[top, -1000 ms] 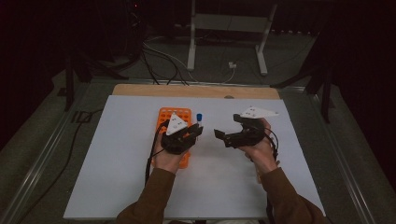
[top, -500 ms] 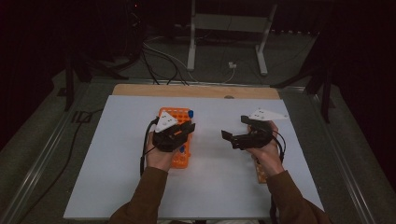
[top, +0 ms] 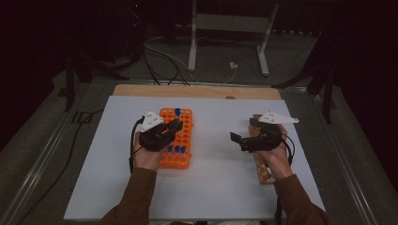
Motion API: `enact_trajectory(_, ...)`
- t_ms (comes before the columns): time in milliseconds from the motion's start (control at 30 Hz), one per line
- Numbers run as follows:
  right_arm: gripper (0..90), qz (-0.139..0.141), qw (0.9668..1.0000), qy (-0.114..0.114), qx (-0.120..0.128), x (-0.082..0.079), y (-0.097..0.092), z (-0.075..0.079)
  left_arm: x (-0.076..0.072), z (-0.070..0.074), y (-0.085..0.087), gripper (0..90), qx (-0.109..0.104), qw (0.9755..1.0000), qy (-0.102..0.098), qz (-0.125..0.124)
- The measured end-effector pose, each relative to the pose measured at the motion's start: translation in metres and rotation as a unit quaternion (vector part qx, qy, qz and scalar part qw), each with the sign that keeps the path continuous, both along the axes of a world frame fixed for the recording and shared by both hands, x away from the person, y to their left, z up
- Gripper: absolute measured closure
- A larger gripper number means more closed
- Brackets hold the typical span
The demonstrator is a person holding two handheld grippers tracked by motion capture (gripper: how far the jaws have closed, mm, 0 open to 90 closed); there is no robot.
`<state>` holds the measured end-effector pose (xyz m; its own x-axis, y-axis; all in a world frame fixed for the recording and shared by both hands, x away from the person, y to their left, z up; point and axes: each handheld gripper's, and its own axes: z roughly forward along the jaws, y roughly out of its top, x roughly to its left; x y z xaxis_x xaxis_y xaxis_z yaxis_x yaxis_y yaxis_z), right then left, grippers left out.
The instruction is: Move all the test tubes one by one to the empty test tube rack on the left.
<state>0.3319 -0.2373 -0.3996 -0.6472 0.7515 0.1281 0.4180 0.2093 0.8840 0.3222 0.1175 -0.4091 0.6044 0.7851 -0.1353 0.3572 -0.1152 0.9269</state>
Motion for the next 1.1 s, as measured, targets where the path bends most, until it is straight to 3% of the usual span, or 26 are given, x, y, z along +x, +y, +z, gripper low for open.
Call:
enact_trajectory(467,0.0,-0.012,0.9999,0.002,0.006,-0.005,-0.017,-0.005,-0.011,-0.01,0.028,78.0,-0.002,0.9999,0.005,0.015)
enact_trajectory(1100,0.0,-0.033,0.9993,0.008,0.015,-0.013,-0.043,-0.017,-0.025,-0.027,0.046,78.0,-0.001,0.9997,0.013,0.022)
